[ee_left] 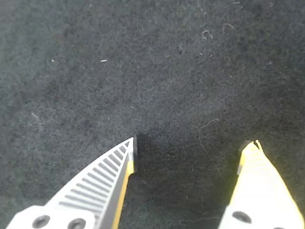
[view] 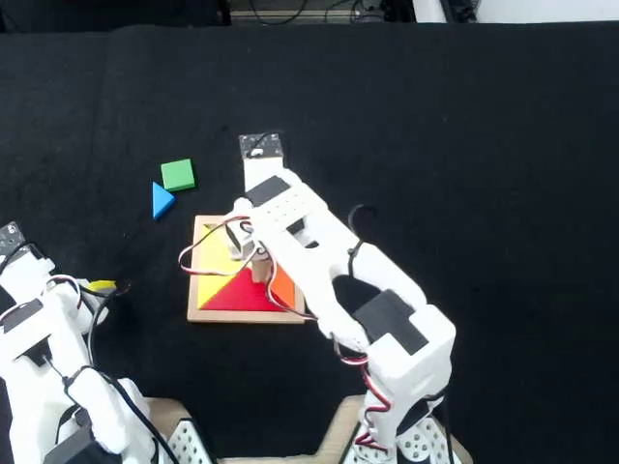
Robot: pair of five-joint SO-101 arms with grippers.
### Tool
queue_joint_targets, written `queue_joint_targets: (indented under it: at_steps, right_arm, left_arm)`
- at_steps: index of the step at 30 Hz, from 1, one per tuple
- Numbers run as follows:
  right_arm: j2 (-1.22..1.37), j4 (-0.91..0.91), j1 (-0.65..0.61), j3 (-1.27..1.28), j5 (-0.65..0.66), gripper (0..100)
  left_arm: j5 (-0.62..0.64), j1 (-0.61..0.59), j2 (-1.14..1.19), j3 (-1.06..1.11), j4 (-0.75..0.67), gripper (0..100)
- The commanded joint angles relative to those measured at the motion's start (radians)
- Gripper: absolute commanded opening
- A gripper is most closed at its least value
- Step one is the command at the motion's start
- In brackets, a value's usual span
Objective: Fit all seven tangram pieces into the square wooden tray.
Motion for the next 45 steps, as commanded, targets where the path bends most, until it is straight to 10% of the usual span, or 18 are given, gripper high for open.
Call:
queue_joint_targets:
  at_steps: [1,45]
  right_arm:
    - [-0.016,0.003,0.035,-0.013,0.020,1.2]
    - [-0.015,0.100,0.011,-0.116,0.107,16.3]
  left_arm:
    - [0.002,0.004,-0.021,-0.010,-0.017,34]
    - [0.002,0.002,-0.021,-0.010,-0.018,34]
